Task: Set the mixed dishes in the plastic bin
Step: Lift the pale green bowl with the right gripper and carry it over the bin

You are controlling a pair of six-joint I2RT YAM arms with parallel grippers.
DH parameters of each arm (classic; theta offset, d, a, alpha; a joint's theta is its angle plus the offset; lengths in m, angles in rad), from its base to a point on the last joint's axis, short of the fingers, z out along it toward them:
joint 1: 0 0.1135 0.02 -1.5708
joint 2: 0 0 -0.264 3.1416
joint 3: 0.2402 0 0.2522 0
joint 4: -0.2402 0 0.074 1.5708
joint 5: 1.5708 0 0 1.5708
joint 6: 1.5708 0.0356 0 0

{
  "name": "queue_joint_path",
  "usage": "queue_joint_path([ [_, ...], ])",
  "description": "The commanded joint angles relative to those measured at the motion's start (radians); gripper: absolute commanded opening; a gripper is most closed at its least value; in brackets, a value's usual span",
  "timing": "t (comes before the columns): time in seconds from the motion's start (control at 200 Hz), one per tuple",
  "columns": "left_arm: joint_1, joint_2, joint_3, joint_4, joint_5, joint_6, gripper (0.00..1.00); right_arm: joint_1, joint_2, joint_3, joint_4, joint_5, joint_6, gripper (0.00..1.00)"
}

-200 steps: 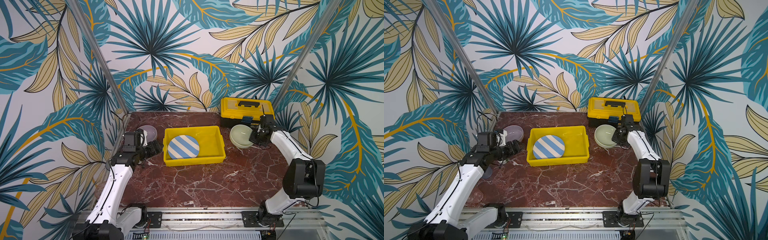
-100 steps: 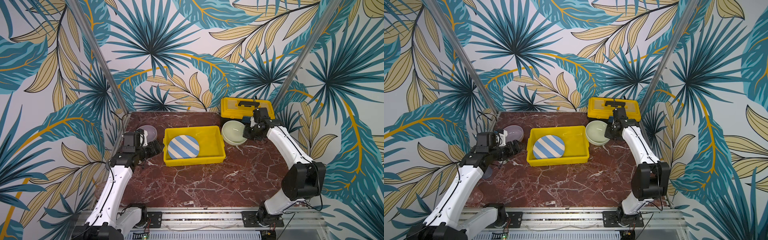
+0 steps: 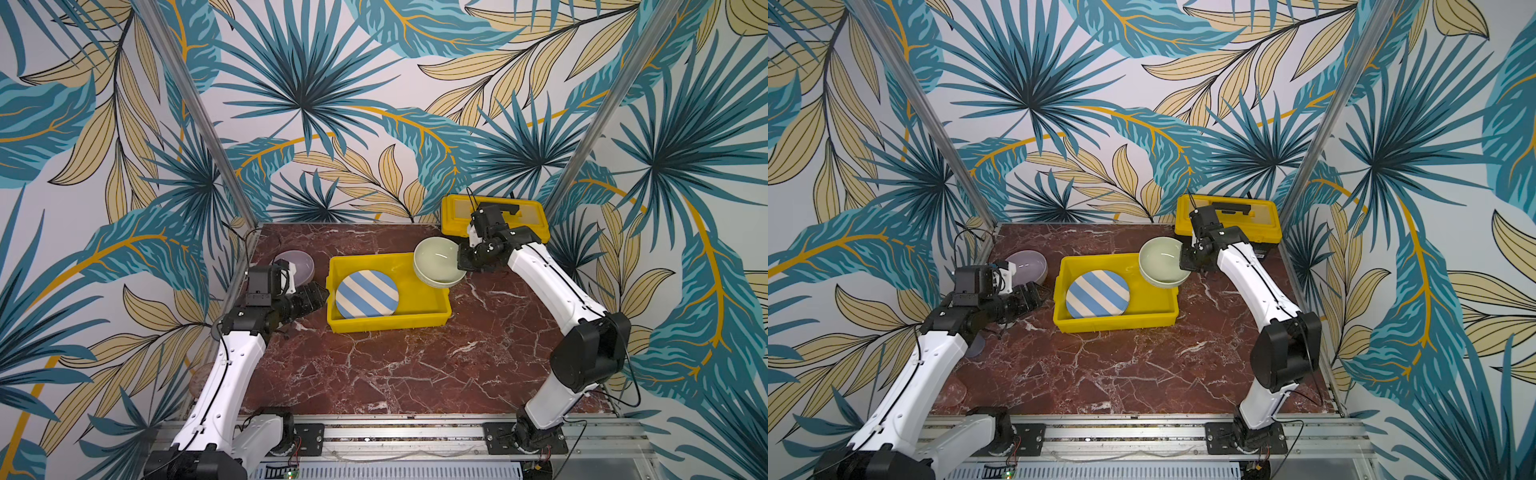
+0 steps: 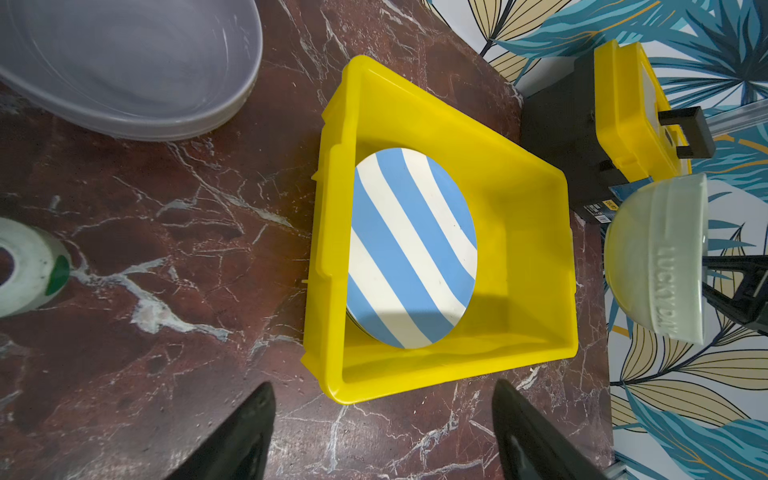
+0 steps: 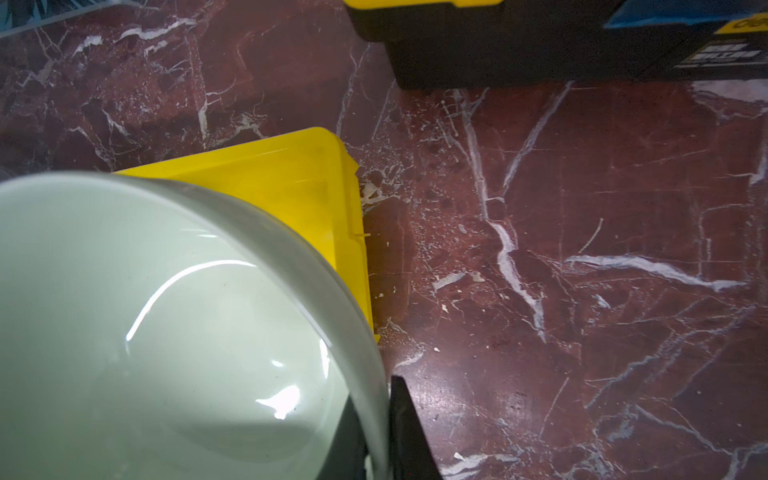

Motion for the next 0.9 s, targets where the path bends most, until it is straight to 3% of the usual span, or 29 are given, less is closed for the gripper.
queue_joint_path([
  [0.0, 0.010, 0.002, -0.008, 0.005, 0.003, 0.026, 0.82, 0.036, 0.026, 0.063, 0.056, -0.040, 0.042, 0.00],
  [0.671, 0.011, -0.018, -0.011, 0.005, -0.004, 0.049, 0.82, 0.226, 0.309, 0.331, 0.031, -0.013, 0.092, 0.00],
  [0.896, 0.011, -0.035, -0.024, 0.005, -0.016, 0.051, 0.82, 0.269, 0.354, 0.353, 0.060, 0.001, 0.117, 0.00],
])
